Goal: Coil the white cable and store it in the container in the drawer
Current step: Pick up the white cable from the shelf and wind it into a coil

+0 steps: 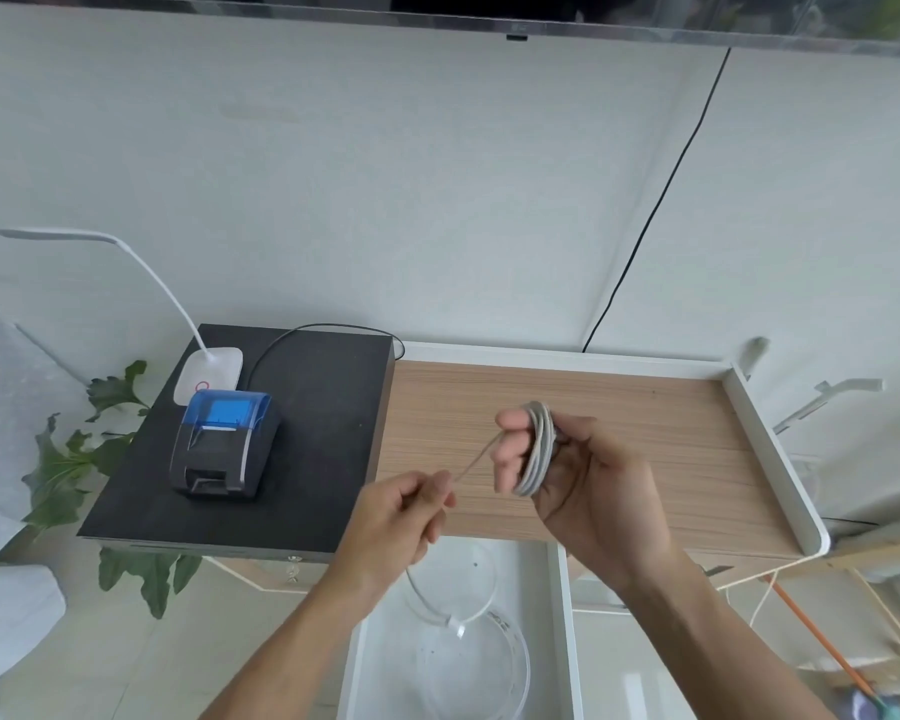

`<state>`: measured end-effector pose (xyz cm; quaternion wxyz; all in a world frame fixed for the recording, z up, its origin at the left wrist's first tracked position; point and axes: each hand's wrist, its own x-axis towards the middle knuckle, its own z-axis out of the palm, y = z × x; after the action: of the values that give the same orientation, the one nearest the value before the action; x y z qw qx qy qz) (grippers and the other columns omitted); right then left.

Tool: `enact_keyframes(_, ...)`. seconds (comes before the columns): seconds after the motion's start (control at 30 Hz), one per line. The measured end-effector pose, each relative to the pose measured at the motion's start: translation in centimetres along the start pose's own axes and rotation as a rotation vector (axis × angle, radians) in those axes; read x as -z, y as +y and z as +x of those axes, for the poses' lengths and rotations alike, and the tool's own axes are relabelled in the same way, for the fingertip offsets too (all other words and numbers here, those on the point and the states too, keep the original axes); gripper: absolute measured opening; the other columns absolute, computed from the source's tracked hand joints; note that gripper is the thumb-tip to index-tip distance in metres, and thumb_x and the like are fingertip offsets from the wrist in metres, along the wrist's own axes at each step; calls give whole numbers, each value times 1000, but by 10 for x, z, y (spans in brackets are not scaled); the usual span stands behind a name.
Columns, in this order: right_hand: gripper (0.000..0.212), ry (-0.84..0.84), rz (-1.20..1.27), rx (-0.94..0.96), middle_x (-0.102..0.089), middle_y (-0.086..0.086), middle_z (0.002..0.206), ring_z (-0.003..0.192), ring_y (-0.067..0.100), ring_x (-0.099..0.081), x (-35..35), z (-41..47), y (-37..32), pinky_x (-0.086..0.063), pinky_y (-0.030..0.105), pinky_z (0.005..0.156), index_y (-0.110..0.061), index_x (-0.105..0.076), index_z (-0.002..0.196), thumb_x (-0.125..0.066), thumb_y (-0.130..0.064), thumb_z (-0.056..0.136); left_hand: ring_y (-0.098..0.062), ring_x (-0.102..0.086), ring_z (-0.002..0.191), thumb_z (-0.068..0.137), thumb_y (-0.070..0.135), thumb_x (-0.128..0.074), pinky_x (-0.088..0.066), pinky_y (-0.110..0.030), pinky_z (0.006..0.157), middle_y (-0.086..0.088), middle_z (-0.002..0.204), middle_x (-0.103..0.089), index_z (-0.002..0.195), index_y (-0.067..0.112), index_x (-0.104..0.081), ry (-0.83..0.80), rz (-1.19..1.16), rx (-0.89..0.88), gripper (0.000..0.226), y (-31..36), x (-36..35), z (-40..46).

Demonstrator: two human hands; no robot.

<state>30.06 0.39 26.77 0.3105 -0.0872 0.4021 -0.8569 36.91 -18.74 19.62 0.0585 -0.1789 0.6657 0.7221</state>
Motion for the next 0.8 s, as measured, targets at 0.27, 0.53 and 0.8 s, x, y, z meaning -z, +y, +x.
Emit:
enact_keyframes(0.27,41,243,-421,120,-76,34,115,111,48,-73,35,29,1,-56,57,102,17,-61,125,-32,-11,114,-11,-52,53,108,46,-57,-45,-17,58,3,58,-68,87,15,-76,-332,540,-45,42,17,-19,-54)
enact_keyframes(0.53,43,7,-1005,-151,-80,19,83,76,35,-74,24,3,14,-59,38,79,-5,-74,93,-36,-13,112,-2,-47,46,112,32,-53,-42,-13,54,7,62,-72,92,21,-77,-307,685,-216,33,89,-1,-48)
enact_keyframes(0.8,47,-97,-500,-206,-49,10,41,40,24,-33,26,-7,16,-36,30,47,11,-69,74,-33,-15,92,-8,-54,53,102,30,-72,-46,-15,59,6,77,-82,94,24,-84,-144,551,-336,16,66,17,-1)
